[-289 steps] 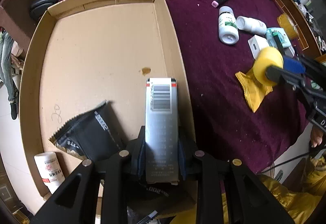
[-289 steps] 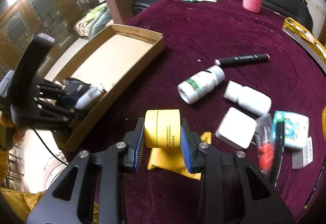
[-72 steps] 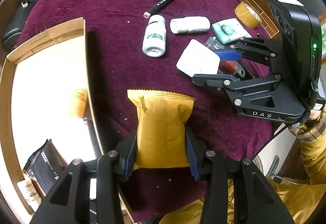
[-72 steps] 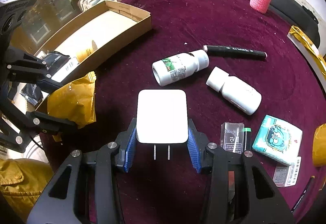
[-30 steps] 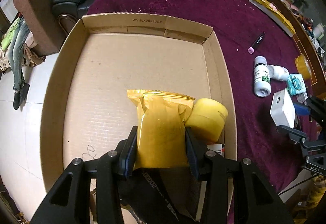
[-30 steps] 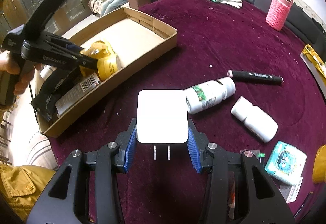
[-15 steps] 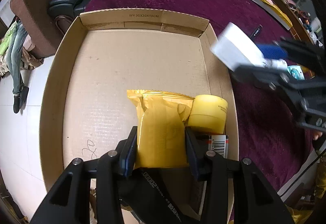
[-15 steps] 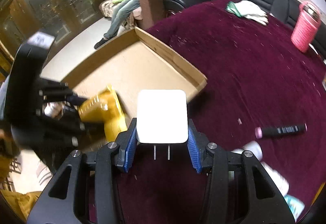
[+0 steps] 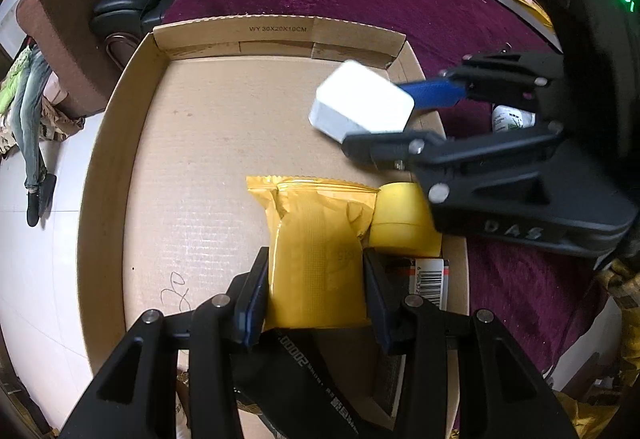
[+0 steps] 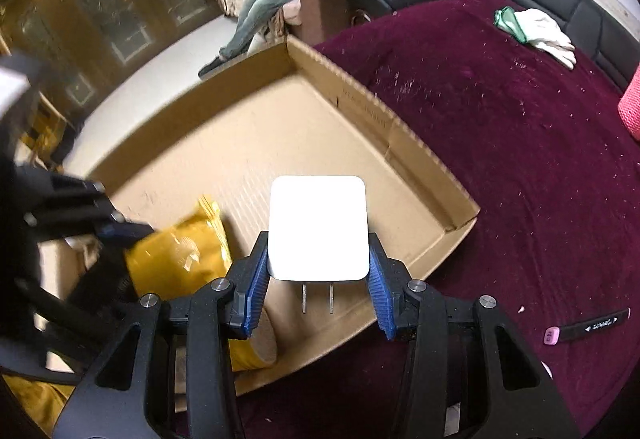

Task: Organize objects
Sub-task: 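Lower the packet into the tray with the left gripper while the right gripper releases the charger there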

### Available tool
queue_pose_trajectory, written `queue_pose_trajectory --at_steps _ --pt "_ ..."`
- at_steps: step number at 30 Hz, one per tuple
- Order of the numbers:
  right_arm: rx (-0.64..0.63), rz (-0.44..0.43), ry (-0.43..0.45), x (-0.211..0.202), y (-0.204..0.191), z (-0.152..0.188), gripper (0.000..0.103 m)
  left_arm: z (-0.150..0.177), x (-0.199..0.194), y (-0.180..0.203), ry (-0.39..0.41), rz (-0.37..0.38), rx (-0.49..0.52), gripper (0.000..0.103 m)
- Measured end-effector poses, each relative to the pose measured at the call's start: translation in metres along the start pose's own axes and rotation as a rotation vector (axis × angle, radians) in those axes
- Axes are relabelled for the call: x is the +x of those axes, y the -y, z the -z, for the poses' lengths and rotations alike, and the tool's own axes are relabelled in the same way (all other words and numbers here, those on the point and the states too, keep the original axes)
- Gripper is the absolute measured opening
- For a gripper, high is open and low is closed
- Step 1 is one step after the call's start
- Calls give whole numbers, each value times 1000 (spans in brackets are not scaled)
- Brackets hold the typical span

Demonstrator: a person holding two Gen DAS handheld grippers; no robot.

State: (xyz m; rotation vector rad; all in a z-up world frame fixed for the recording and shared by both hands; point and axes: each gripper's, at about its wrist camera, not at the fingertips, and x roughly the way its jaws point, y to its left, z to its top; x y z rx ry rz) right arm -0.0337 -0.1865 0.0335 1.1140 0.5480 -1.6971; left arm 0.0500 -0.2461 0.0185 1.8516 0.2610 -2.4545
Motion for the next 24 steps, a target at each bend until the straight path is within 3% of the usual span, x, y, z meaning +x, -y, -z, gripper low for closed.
queue_pose_trajectory --at_steps 8,14,19,24 --pt "-69 33 -4 1 -8 7 45 -3 1 0 -1 0 -13 44" --pt "-51 21 4 -1 -6 7 45 -3 1 1 -6 9 -31 46" --pt "16 -24 44 -13 2 11 46 -1 0 -3 -18 38 -65 63" --pt "113 -49 116 -40 11 25 57 3 -4 -7 -20 22 -93 66"
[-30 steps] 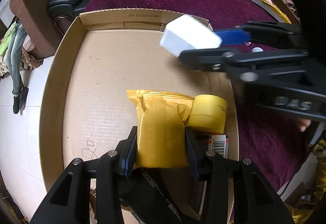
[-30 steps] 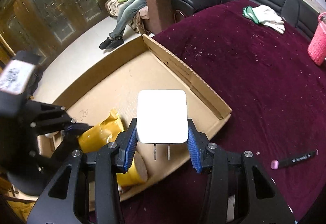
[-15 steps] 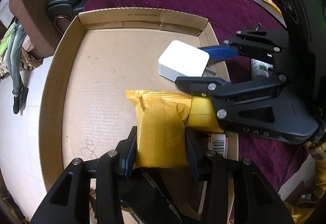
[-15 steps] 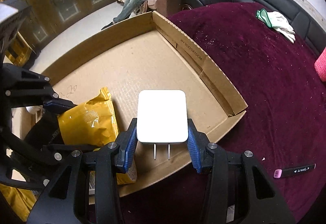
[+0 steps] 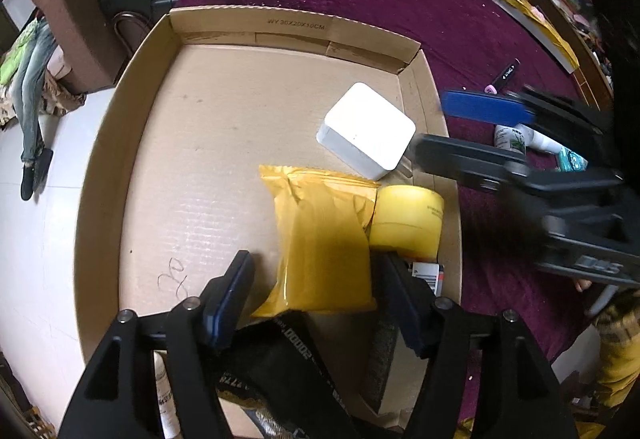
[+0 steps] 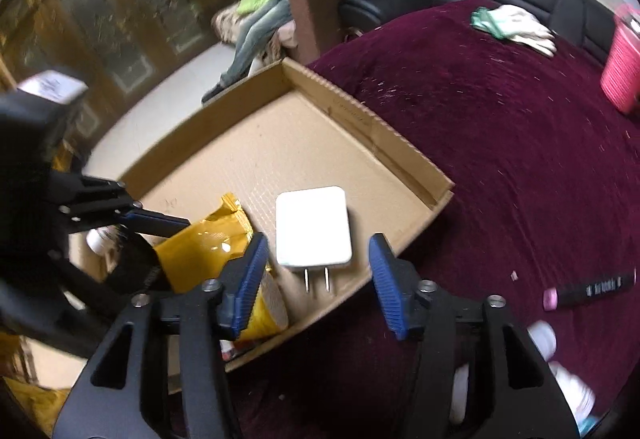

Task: Organize objects
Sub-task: 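Lower the packet into the tray with the left gripper while the right gripper releases the charger there, then grasp the white green-labelled pill bottle with the left gripper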

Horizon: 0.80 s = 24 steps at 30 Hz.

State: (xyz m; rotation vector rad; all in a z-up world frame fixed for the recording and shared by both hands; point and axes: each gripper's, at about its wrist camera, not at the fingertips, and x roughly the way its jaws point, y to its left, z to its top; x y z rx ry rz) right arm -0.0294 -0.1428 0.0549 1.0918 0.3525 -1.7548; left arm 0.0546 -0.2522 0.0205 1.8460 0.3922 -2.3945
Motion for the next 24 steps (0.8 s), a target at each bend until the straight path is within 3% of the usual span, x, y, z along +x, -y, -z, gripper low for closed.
queue_pose_trajectory --at_steps 5,9,16,24 --pt "101 17 24 -33 7 28 62 1 -13 4 7 -12 15 67" --pt "168 54 -34 -55 16 62 70 6 -26 20 8 3 59 70" --pt "307 105 -124 -92 50 131 72 7 -43 65 10 85 171 74" --pt "428 182 -122 -124 78 176 72 -7 -21 130 -47 121 295 76"
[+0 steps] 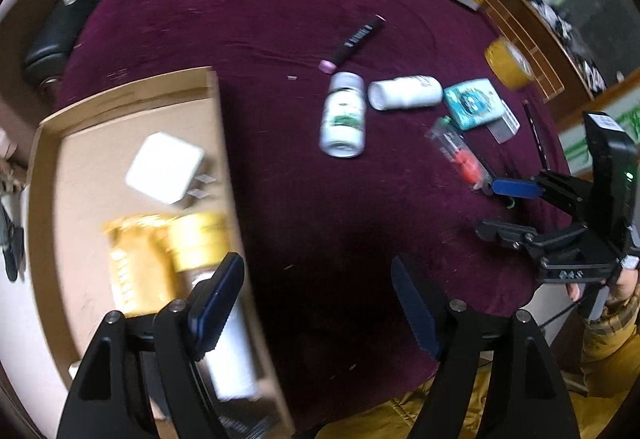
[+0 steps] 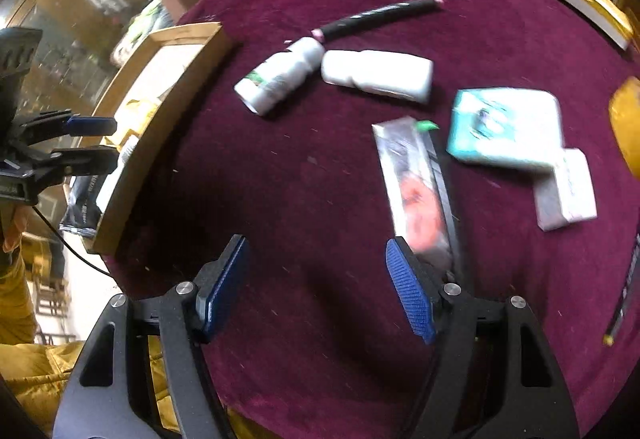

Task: Organize objects
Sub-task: 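Grasp the white green-labelled pill bottle with the left gripper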

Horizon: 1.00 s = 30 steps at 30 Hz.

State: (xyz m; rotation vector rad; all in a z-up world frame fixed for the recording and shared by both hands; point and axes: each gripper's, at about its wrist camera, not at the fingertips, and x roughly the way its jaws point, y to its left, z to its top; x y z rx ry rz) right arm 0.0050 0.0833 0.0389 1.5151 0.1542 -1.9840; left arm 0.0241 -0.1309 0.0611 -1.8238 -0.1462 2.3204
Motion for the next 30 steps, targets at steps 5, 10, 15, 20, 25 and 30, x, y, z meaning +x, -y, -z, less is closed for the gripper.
queue_pose_trajectory --at_steps 5,10,15,20,25,30 --pt "36 14 19 -14 16 19 73 -21 25 21 -44 10 49 76" --pt "74 36 35 -22 28 29 73 -51 43 26 -35 -14 44 76" --pt "108 44 48 -27 37 36 73 -82 66 22 -19 -42 -2 76" --pt "135 60 51 -30 44 44 73 -101 91 18 -24 -35 -34 73" --pt "147 60 46 -29 49 47 73 -97 95 26 -12 -77 9 34" --pt "94 38 73 -25 44 38 73 -73 89 32 -47 -43 44 34"
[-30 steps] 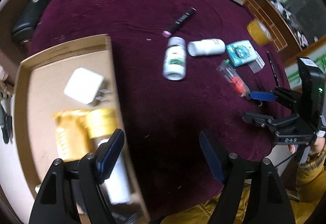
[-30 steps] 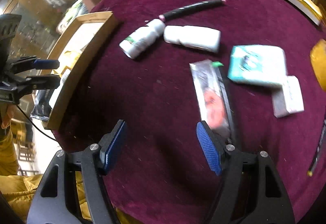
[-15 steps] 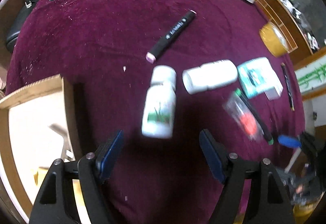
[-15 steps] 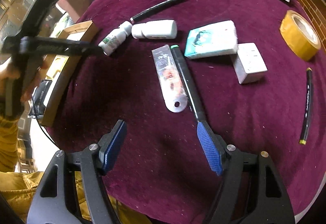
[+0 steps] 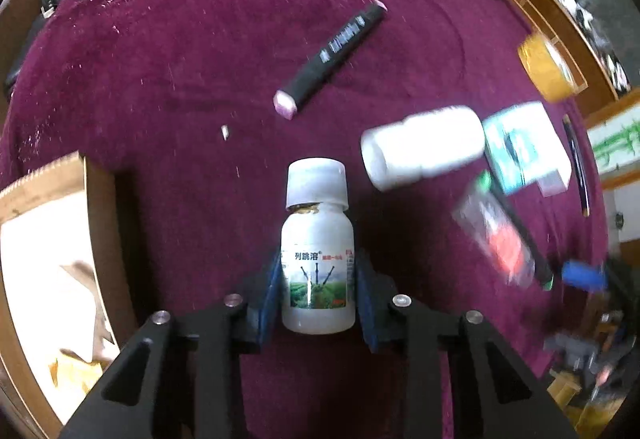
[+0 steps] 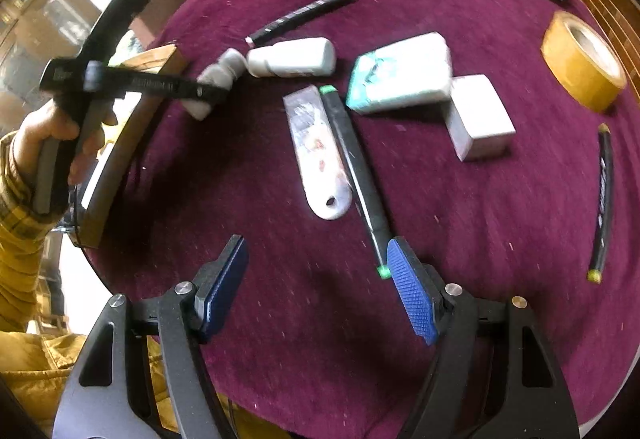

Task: Organize objects
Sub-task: 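Grasp the white green-labelled pill bottle with the left gripper, then grasp the clear package with red contents with the right gripper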

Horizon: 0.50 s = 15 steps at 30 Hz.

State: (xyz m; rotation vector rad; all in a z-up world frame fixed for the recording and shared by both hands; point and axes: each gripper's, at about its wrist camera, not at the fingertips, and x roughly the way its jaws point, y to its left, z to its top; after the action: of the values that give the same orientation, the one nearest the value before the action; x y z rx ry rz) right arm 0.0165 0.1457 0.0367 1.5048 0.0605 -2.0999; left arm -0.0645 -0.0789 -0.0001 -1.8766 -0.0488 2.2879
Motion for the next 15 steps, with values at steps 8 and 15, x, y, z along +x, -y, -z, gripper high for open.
queue_pose_trajectory --at_steps 8,15 --pt "-123 15 -8 23 -18 -35 70 66 -14 23 -72 50 98 34" --pt "-181 14 -49 44 -27 -52 64 86 -17 17 -42 96 68 34"
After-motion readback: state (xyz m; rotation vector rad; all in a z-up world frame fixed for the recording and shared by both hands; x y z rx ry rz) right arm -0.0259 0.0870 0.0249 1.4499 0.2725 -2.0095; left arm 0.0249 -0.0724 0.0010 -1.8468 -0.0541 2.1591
